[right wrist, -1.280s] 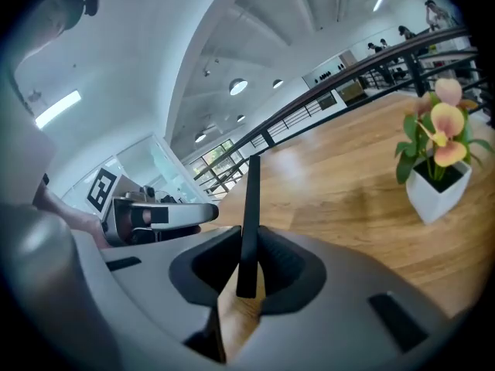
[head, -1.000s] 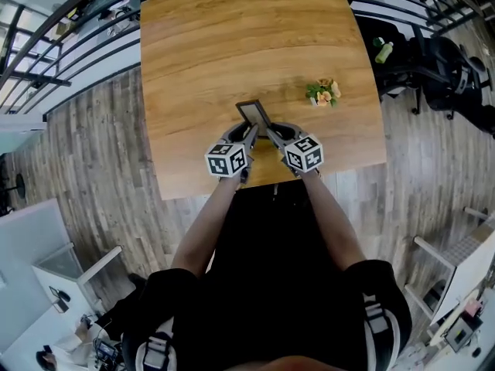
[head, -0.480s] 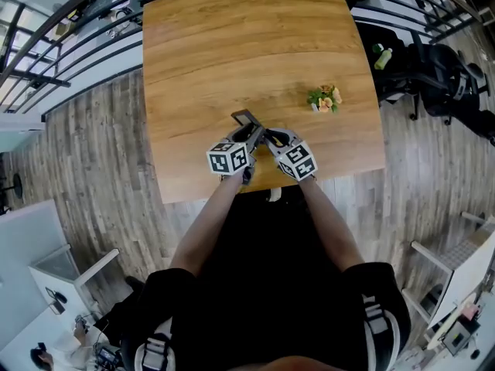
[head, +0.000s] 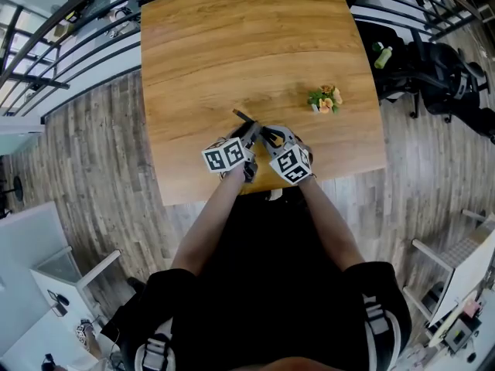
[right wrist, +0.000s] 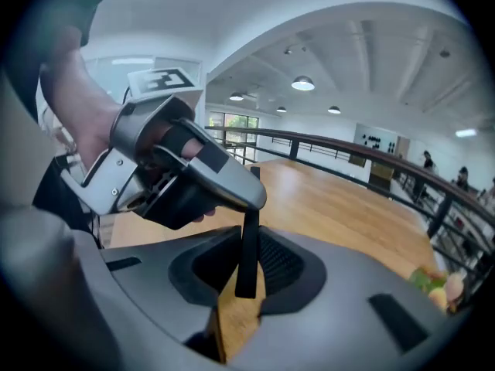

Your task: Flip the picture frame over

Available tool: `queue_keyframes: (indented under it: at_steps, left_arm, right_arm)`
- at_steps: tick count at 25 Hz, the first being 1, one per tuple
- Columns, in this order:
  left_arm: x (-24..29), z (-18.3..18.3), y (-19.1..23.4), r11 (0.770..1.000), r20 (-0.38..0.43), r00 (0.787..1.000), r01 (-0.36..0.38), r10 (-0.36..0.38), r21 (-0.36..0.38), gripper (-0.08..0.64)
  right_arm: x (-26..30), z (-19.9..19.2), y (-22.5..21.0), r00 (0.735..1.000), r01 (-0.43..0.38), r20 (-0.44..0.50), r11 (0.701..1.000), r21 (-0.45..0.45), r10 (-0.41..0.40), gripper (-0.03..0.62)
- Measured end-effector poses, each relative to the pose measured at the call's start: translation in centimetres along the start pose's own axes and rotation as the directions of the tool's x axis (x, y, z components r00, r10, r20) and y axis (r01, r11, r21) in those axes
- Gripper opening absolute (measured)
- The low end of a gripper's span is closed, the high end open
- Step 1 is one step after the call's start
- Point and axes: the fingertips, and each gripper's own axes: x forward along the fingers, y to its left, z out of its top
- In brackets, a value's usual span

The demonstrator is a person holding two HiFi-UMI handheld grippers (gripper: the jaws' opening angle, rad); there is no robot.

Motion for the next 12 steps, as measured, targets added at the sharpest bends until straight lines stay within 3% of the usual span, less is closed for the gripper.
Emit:
queue_keyframes:
  at_steps: [3,7,12]
  left_arm:
    - [0.1,-0.3,0.2,0.996,-0.008,1.000,0.015,-0.016,-0.083,0.140]
    - [0.5,-0.3,0.6,0.983,-0.006,1.000,0.021,-0.022,-0.185,0.140]
    - [0.7,0.1,1.3,0.965,0.011,1.000,0.025,-0.023,-0.260,0.140]
  right_arm:
    - [0.0,-0.3,-0.1,0.999,0.026,-0.035,0.987,-0.161,-0.032,0.074]
    - [-0.1,-0.4,-0.3,0.993,0.079,-0.058,0.933,-0.350,-0.106,0.074]
    - [0.0,-0.1,-0.2,0.983,0.122,-0.061,0.875,-0.469,-0.170,0.074]
